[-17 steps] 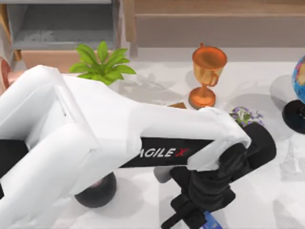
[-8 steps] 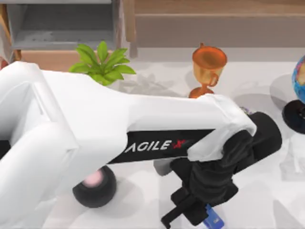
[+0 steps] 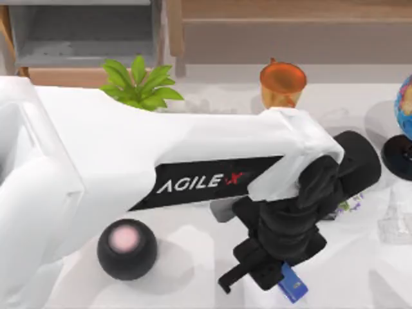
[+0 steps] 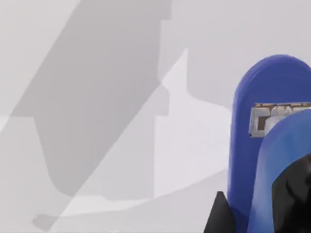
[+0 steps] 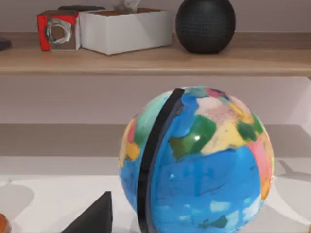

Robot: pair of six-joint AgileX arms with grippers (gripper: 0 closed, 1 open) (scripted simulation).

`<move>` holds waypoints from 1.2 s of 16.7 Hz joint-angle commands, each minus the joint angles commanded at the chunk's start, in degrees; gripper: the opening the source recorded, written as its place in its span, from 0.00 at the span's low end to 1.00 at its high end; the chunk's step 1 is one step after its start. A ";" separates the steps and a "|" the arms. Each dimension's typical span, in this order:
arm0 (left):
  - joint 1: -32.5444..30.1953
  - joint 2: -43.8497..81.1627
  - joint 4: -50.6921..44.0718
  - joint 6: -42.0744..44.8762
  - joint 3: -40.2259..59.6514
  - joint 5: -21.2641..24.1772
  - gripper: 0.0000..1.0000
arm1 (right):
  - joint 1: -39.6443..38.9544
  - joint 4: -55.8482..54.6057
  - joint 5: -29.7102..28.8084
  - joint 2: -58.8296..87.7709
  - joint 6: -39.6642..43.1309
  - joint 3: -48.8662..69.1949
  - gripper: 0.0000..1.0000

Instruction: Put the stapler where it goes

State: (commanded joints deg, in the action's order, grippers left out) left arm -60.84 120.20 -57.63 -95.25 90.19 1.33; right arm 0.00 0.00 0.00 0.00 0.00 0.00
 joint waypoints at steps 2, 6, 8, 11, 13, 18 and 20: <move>2.71 -1.46 -1.16 5.24 3.31 1.67 0.00 | 0.00 0.00 0.00 0.00 0.00 0.00 1.00; 11.75 -3.26 -4.47 20.92 12.22 5.73 0.00 | 0.00 0.00 0.00 0.00 0.00 0.00 1.00; 18.11 -3.42 -6.52 30.51 17.29 7.49 0.00 | 0.00 0.00 0.00 0.00 0.00 0.00 1.00; 29.51 -2.89 -9.71 45.65 25.38 8.96 0.00 | 0.00 0.00 0.00 0.00 0.00 0.00 1.00; 37.73 -1.78 -11.95 55.71 30.72 9.07 0.00 | 0.00 0.00 0.00 0.00 0.00 0.00 1.00; 57.99 3.52 -17.45 78.43 42.47 7.28 0.00 | 0.00 0.00 0.00 0.00 0.00 0.00 1.00; 65.06 6.67 -19.36 86.19 46.19 6.19 0.00 | 0.00 0.00 0.00 0.00 0.00 0.00 1.00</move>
State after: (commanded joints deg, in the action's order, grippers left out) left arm 4.23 126.87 -77.00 -9.05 136.38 7.52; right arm 0.00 0.00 0.00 0.00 0.00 0.00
